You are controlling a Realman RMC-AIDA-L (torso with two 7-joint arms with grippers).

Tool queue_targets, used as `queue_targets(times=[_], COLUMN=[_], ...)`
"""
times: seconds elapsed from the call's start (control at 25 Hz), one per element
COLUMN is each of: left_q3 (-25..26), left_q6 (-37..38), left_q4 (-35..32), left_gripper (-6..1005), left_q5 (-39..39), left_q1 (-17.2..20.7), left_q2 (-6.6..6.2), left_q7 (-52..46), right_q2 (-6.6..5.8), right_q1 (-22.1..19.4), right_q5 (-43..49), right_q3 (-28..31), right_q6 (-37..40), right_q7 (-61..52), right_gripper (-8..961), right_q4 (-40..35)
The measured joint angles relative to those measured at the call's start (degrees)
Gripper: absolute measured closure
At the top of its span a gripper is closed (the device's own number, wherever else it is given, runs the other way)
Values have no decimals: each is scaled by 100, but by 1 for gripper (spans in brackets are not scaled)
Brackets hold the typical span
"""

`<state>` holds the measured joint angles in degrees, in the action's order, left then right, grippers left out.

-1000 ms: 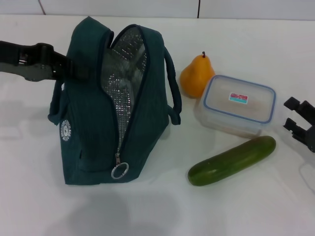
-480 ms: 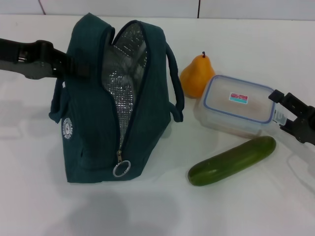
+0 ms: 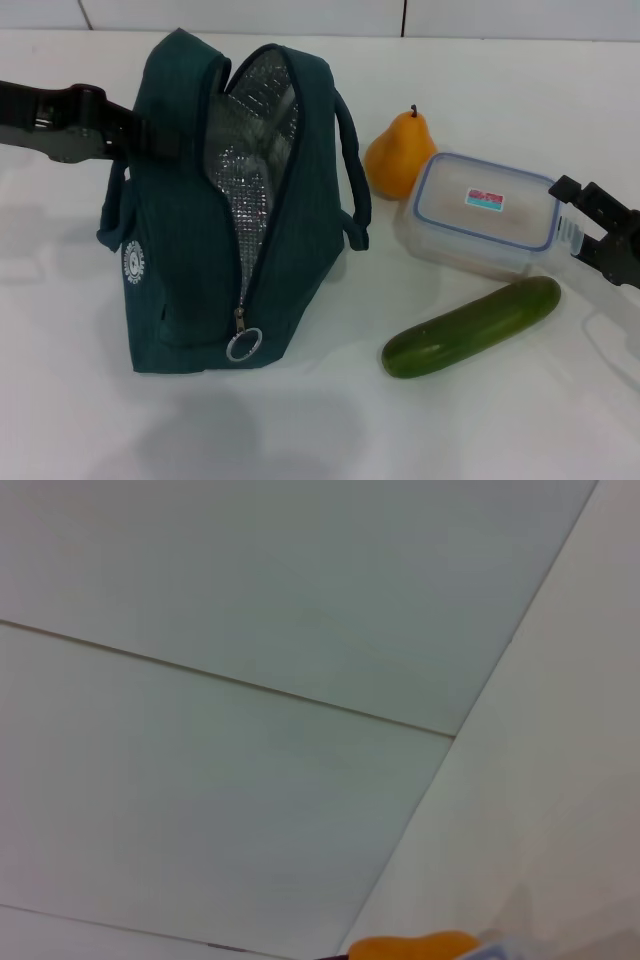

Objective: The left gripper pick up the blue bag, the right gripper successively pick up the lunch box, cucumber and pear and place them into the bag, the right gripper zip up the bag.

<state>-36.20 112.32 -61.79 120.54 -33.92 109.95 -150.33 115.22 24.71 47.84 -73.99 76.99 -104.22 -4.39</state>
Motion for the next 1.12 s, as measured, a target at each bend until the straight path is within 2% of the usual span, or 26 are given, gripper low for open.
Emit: queue_targets(times=[0.88, 1.12], left_q3=[0, 0], left_q6=[0, 0], left_q4=[0, 0], left_gripper=[959, 959], left_q5=[22, 23], left_q1=[-13, -18], left_q2=[8, 9], left_q7=[-15, -21], right_q2=[-13, -84], right_q1=[41, 24], right_q5=[-3, 4], right_q3=[-10, -86], right_q6=[-55, -126], right_q7=[48, 34], right_gripper=[231, 235], right_q4=[-94, -96])
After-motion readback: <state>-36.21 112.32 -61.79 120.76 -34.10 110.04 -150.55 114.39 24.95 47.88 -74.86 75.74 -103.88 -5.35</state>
